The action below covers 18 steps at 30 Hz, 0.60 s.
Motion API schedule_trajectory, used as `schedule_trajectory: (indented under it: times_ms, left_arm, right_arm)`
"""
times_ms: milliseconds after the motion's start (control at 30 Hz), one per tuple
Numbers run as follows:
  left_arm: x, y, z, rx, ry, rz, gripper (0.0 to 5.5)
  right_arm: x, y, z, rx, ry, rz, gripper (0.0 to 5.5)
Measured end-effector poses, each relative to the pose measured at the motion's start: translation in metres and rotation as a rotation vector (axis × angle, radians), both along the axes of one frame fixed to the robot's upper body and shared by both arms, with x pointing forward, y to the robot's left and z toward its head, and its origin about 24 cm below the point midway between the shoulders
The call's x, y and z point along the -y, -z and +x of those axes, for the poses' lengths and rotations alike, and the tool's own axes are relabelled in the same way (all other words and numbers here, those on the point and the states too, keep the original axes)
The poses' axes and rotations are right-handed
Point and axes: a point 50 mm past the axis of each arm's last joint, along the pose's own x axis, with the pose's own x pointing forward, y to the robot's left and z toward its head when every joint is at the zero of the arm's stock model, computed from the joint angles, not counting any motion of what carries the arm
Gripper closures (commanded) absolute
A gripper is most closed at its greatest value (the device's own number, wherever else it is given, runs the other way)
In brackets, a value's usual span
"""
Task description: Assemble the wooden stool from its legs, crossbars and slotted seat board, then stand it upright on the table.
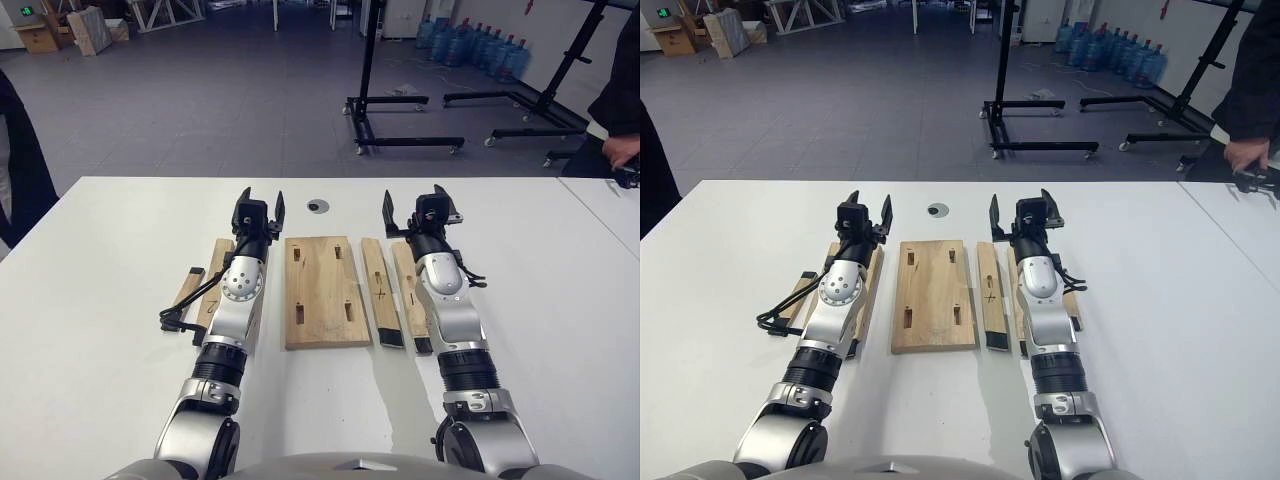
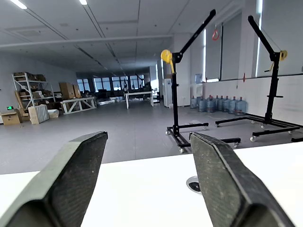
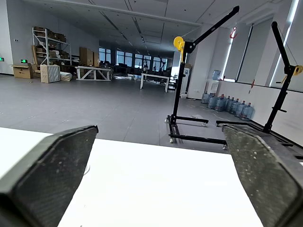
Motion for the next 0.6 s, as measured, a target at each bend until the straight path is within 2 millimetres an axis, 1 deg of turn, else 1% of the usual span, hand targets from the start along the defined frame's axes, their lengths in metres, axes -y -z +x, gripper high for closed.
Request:
schedule_trajectory:
  times_ms: [133,333,600]
  left_arm:
    - [-0.0002,0.0021,0.0002,-0.002,-0.005,-0.022,2.33]
    - [-0.0071,0.0043,0.0027,-0.039,-0.021,-0.066,2.33]
    - [-0.0036,0.0014,0.0019,-0.019,0.013,-0.074,2.33]
  right_arm:
    - [-0.0019,0.0,-0.0001,0.002,-0.013,0.0,0.64]
    - [-0.0037,0.0006,-0.0006,-0.001,-0.024,0.022,0.64]
    - [-0.0055,0.0034,-0.0023,-0.01,-0.042,0.028,0.64]
